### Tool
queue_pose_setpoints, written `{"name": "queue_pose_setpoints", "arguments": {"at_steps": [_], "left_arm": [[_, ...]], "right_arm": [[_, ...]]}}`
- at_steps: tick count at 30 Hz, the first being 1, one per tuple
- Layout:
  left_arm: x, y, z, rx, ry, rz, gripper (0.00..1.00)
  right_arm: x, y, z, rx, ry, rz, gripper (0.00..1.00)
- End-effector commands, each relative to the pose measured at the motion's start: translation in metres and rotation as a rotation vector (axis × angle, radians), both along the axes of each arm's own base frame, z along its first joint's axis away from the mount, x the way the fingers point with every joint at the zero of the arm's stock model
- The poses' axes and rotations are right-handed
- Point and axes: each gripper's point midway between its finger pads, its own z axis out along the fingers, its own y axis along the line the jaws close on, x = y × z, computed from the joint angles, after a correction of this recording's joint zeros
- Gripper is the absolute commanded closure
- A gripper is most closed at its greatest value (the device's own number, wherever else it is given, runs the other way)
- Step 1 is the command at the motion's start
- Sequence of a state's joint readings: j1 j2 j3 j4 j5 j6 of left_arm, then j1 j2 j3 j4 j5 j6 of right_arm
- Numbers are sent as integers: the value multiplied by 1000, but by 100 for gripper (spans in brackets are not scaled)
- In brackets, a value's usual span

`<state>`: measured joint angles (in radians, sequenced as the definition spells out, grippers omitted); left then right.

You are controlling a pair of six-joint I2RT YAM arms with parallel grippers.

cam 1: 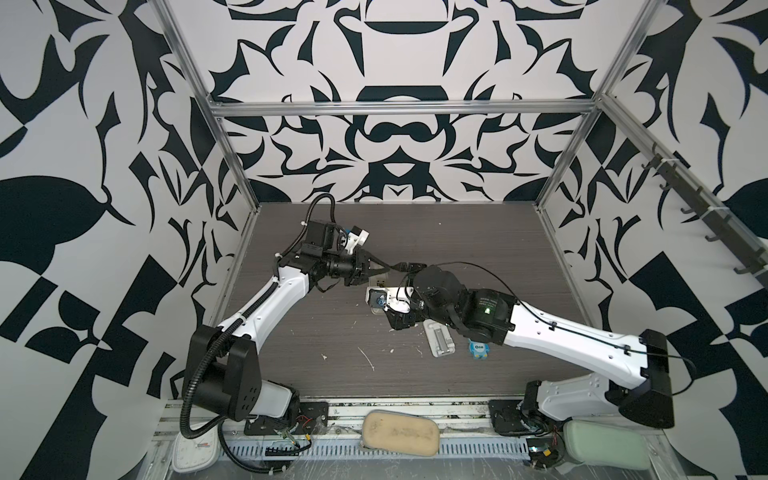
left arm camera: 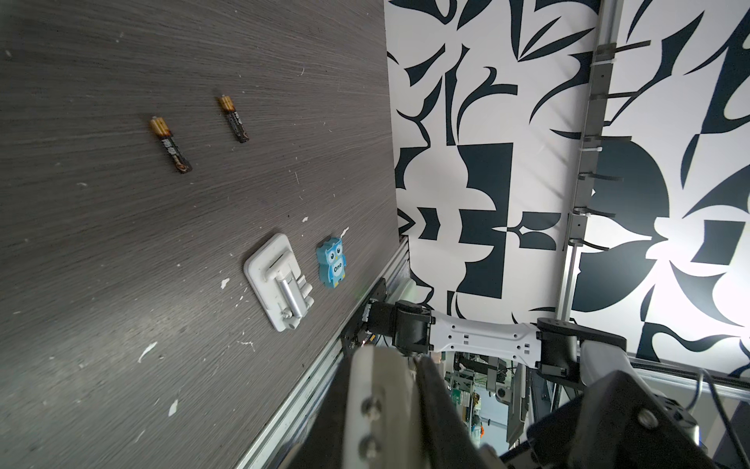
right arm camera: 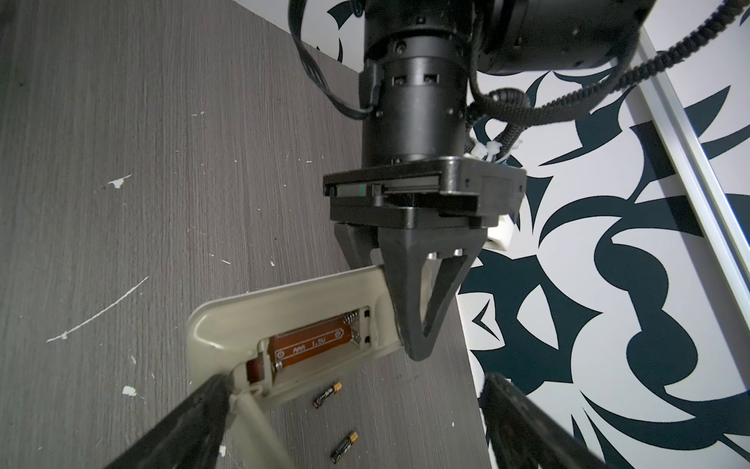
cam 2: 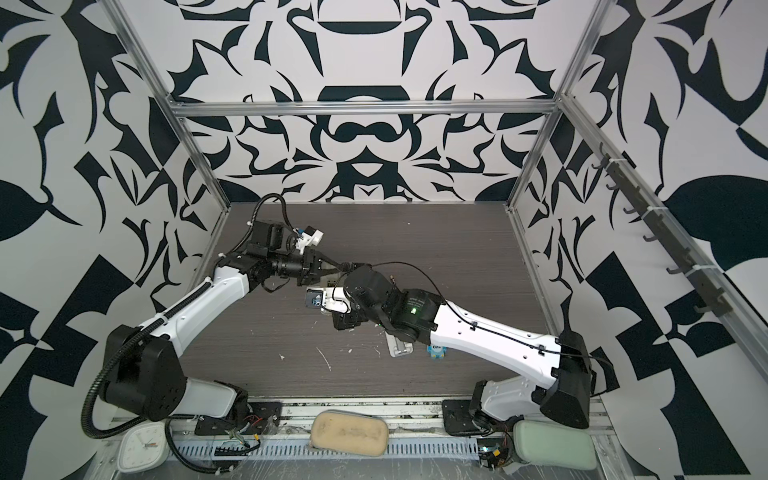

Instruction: Load the batteries into the remote control

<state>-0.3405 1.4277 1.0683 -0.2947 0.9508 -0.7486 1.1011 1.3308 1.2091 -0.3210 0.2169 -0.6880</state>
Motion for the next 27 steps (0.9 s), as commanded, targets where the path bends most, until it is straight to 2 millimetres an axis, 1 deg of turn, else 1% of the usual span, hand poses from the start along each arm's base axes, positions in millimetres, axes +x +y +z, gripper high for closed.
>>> {"name": "queue_pose_setpoints", "arguments": {"at_steps": [1,5,8,16,18,23,27], "left_arm": [[-7,1,8,-30,-11,-16,100],[-6,1,8,-30,-13,-12,100],[-4,2,5,-21,-6,-2,100],[-4,4,-1,-8,0,17,100],[-2,10,-9,21,12,46,100],[9,35,-38,84,82,152,100],[11,41,-47,113,91,184,100]], "right_arm": [[3,5,24,66,-17,-8,0],[4,5,24,67,-19,-13,0],[4,6,27,94,-8,-21,0],[11,0,19,109,18,-70,0],[13,-2,20,123,28,-83,0],[18,-14,26,163,57,-131,0],[26,-31,27,195,105,-221,0]]}}
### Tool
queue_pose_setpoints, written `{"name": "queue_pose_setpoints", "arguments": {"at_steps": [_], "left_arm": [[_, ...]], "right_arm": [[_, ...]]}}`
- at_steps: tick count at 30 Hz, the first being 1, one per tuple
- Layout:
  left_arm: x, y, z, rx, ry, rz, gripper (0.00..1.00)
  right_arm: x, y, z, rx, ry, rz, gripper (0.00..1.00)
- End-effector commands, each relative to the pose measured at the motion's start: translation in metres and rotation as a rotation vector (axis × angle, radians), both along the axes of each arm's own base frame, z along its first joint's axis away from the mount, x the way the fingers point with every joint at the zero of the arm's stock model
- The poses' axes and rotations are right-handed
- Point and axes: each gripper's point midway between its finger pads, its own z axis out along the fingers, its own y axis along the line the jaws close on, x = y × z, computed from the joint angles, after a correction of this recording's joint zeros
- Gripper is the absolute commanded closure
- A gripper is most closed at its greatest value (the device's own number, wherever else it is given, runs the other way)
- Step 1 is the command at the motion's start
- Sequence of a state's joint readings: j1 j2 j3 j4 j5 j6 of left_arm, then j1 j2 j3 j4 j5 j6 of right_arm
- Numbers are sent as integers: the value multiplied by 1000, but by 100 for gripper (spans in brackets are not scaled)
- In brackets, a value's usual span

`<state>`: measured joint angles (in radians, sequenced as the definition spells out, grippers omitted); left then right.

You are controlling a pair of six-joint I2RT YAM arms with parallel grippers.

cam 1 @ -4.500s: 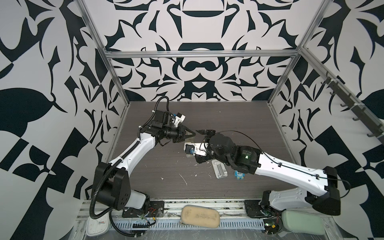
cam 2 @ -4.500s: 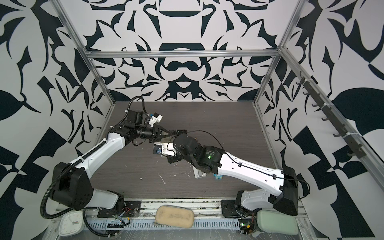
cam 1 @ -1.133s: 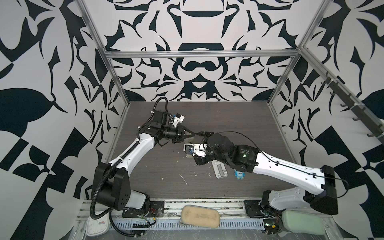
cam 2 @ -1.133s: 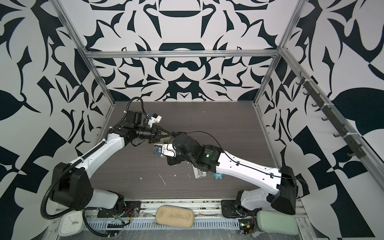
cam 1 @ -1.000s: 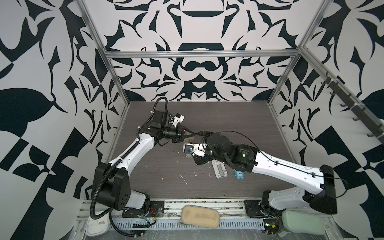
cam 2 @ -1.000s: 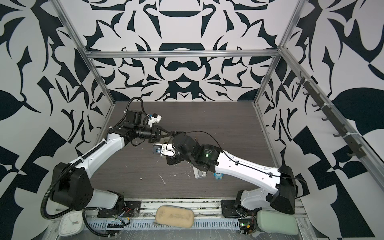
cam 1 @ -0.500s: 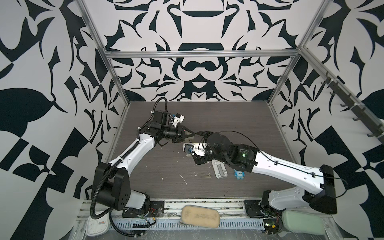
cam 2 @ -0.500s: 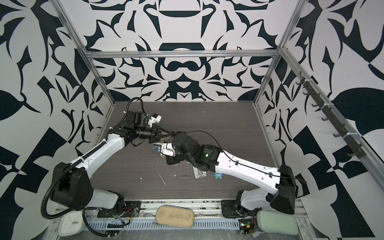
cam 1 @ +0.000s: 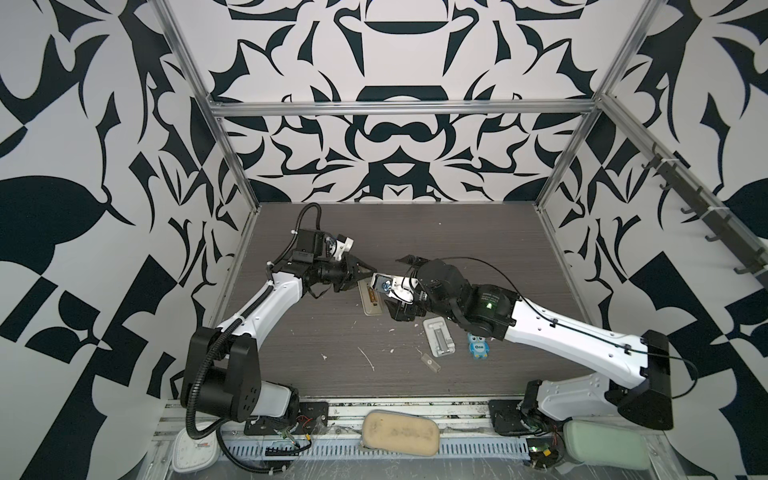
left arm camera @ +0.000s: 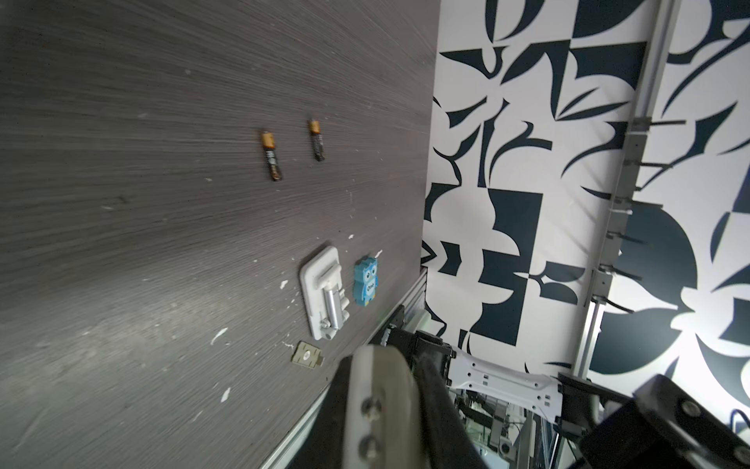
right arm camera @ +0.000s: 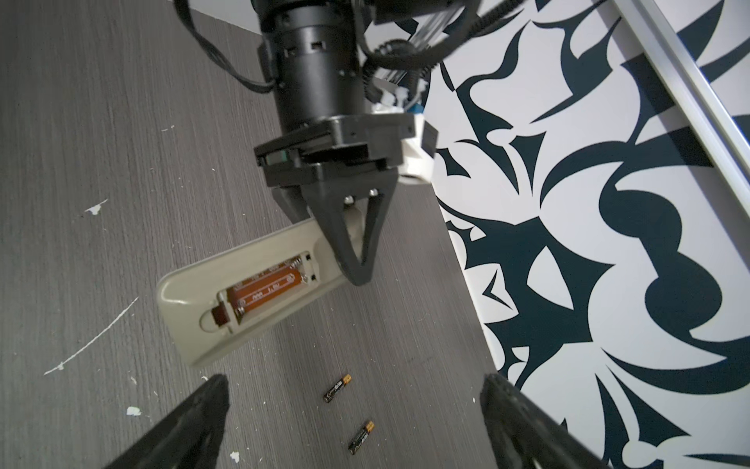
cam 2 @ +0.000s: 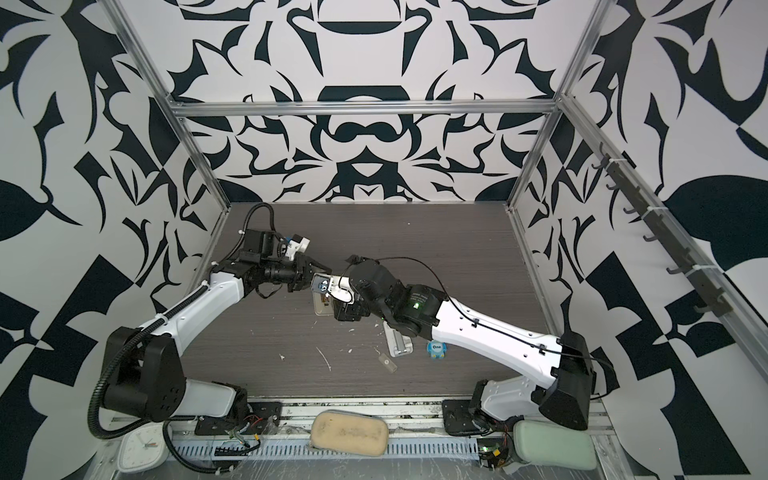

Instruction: Load the batteries into the remote control

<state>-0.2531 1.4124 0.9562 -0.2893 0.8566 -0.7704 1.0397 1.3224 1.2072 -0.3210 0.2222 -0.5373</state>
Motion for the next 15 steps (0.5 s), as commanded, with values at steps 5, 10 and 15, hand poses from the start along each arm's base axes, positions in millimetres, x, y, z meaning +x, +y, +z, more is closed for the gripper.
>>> {"name": "queue_pose_setpoints", "arguments": {"at_steps": [5,10,15], "left_arm": [[-4,14,-11,99,-10,60,100],[4,24,-22,172,-38,168,100],[8,19,-28,205,-76,259,100]], "right_arm": [[38,-53,17,170,144,-302,0],[91,-105,-12,233,386,-588,3],[123,-135,-66,210,610,-784,6]]}}
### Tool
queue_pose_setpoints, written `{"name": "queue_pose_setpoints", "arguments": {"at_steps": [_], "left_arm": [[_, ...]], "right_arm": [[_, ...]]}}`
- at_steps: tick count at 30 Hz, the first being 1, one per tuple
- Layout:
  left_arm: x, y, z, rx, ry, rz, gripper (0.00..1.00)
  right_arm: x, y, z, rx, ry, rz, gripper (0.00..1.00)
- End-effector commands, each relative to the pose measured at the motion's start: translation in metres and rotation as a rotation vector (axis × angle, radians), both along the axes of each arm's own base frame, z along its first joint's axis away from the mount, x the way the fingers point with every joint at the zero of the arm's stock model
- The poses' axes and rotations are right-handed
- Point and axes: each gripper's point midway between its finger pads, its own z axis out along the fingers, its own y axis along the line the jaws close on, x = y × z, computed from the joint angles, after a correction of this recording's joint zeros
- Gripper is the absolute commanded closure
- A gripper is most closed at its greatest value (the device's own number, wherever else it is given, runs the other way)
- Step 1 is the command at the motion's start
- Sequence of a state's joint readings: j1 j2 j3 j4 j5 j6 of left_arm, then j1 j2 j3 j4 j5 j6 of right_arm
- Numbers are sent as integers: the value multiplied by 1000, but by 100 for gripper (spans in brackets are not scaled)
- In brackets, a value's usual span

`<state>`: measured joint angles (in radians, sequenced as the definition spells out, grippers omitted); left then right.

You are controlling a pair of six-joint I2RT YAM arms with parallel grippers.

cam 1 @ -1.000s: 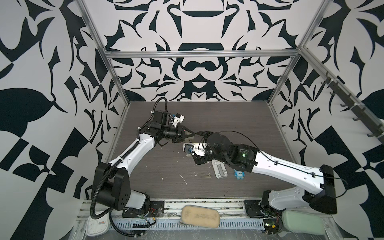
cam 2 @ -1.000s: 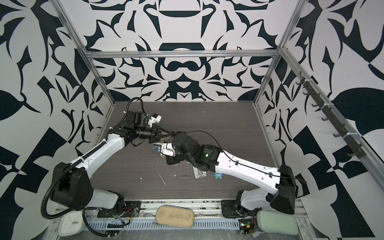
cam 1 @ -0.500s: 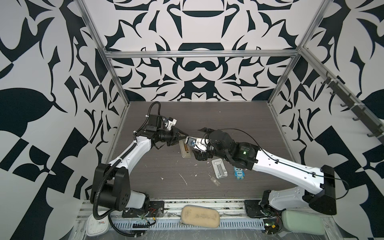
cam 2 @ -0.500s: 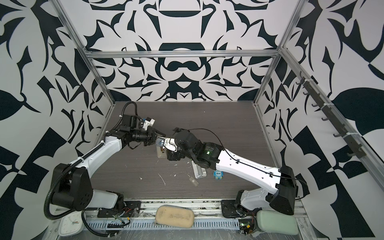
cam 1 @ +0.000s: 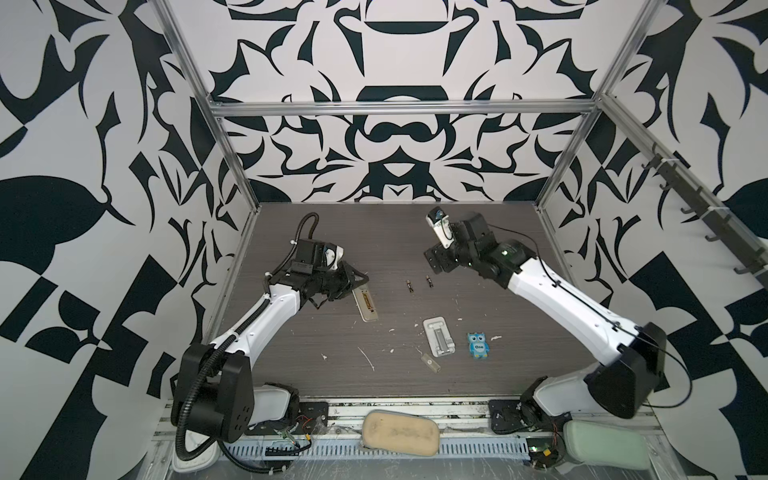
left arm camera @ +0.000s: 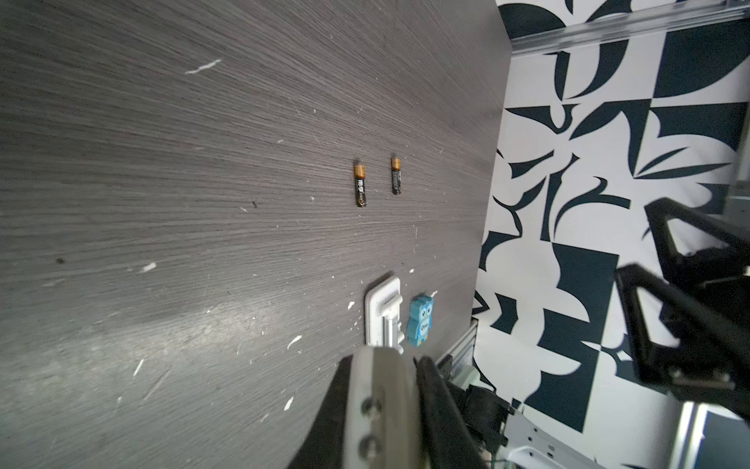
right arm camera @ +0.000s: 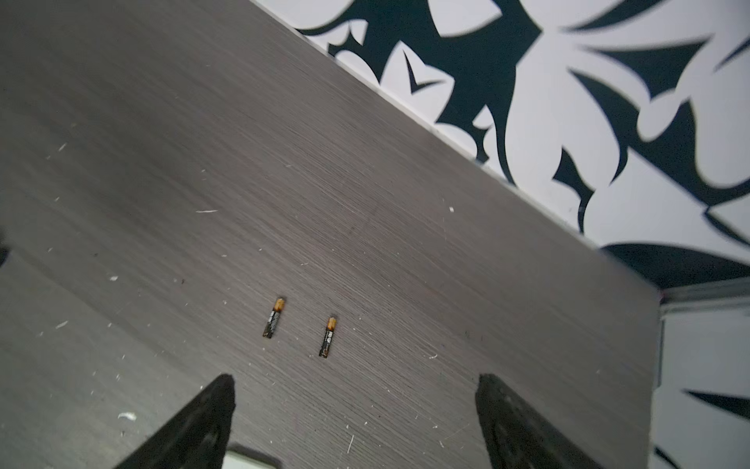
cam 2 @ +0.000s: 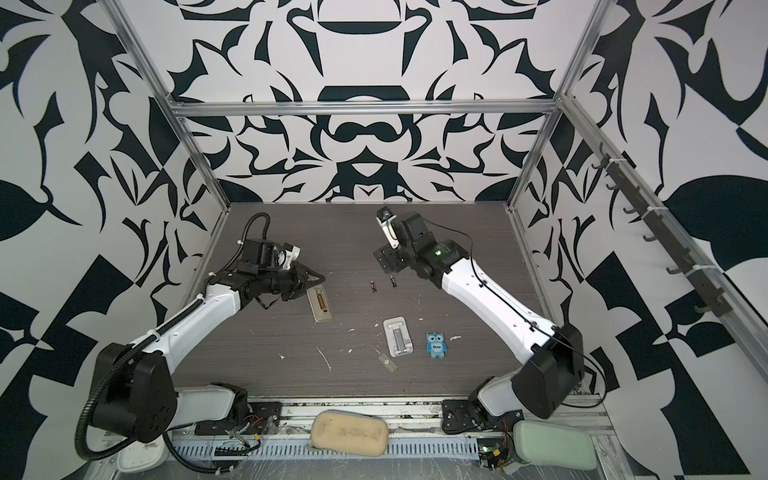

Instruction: Load the batteries into the remote control

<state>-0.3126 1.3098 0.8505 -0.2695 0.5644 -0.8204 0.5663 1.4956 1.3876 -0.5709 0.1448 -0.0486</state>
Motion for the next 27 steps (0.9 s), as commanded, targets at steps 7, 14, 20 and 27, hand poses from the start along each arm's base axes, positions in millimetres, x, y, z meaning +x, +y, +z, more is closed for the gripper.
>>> {"name": "queue_pose_setpoints", "arguments": {"at_steps": [7,14,20,27], "left_arm": [[11,-3,-2,-26,-76,157,100],[2,-18,-9,-56,-88,121,100],[-6,-34,4,-184,-191,35,100],[-25,-49,37,-324,-323,-119,100]], "right_arm": [[16,-2,-93,21,383,-110,11],[26,17,-105,24,443,-86,25],[24,37,-117,26,473,-55,27],[22,52,-131,29,506,-34,28]]}}
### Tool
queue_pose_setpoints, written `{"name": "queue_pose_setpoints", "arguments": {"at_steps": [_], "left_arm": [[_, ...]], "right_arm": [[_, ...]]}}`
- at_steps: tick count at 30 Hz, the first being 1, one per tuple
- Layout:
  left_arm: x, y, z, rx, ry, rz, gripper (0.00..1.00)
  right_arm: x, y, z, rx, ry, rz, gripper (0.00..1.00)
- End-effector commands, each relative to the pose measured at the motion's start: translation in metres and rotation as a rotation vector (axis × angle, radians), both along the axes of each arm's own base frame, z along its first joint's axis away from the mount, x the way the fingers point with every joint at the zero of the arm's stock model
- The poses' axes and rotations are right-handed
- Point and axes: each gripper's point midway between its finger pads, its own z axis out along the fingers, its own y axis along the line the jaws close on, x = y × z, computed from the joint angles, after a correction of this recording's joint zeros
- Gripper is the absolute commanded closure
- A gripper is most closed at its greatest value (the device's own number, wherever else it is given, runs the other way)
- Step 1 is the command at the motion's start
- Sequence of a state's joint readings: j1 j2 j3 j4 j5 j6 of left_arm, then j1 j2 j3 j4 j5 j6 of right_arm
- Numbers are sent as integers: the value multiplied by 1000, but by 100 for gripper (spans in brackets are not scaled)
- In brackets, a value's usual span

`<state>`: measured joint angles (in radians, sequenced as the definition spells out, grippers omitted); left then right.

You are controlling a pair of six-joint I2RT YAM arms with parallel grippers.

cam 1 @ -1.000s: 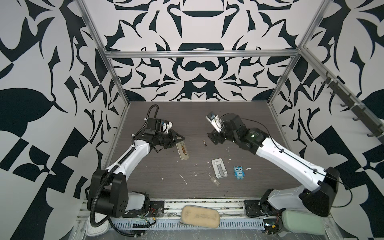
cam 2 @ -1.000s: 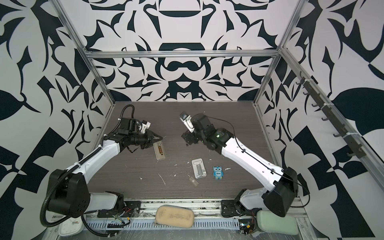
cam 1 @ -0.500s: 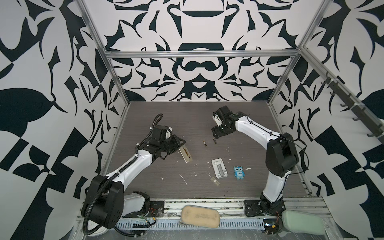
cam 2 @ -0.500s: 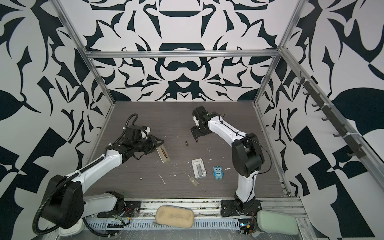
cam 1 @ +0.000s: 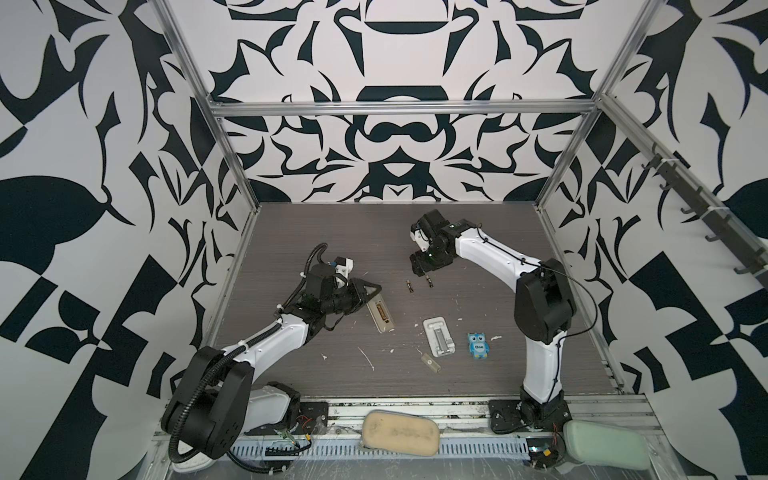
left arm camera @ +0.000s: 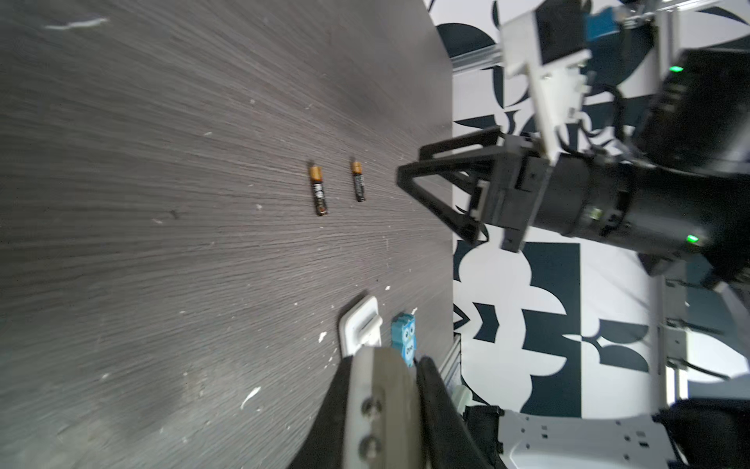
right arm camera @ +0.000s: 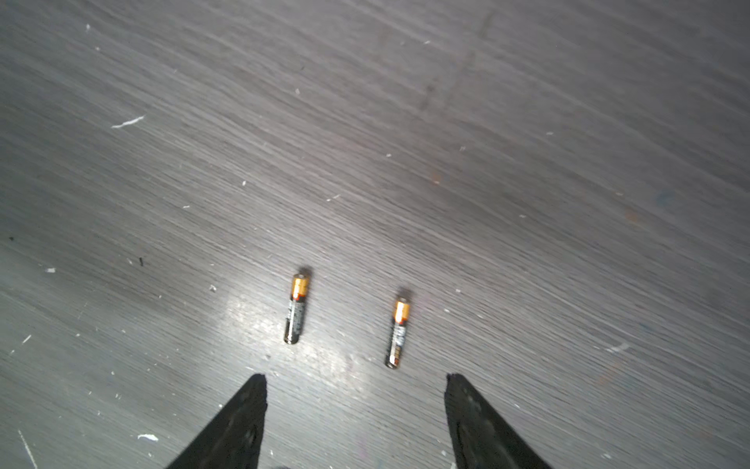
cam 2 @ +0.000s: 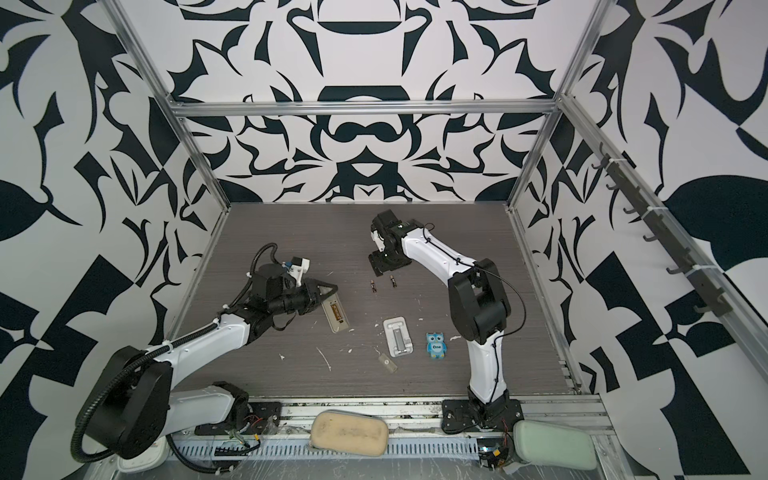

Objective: Load the batteries into the remote control
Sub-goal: 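Lower the right gripper onto a gold-topped battery and close on it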

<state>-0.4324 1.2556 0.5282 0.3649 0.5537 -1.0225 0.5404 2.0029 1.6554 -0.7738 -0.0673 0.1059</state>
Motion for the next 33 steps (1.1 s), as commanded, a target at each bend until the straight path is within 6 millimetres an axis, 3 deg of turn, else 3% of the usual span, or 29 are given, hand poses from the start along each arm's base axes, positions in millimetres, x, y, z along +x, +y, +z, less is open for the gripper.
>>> {"name": "queue_pose_setpoints", "arguments": {"at_steps": [1,9,16,26,33], "left_arm": [[-11,-14,46,-121,-163,-124,100],[-22,-19,54,-175,-205,-196,100],[-20,4,50,-193,-204,-160,100],[-15,26,36,-106,-173,-91,100],[-7,33,32,-93,-152,-53,100]], "right_arm": [[-1,12,10,38,4,2,28],[2,32,4,28,6,13,31],[6,47,-10,2,22,-1,33],[15,50,-29,-42,46,34,34],[17,42,-40,-62,73,14,37]]}}
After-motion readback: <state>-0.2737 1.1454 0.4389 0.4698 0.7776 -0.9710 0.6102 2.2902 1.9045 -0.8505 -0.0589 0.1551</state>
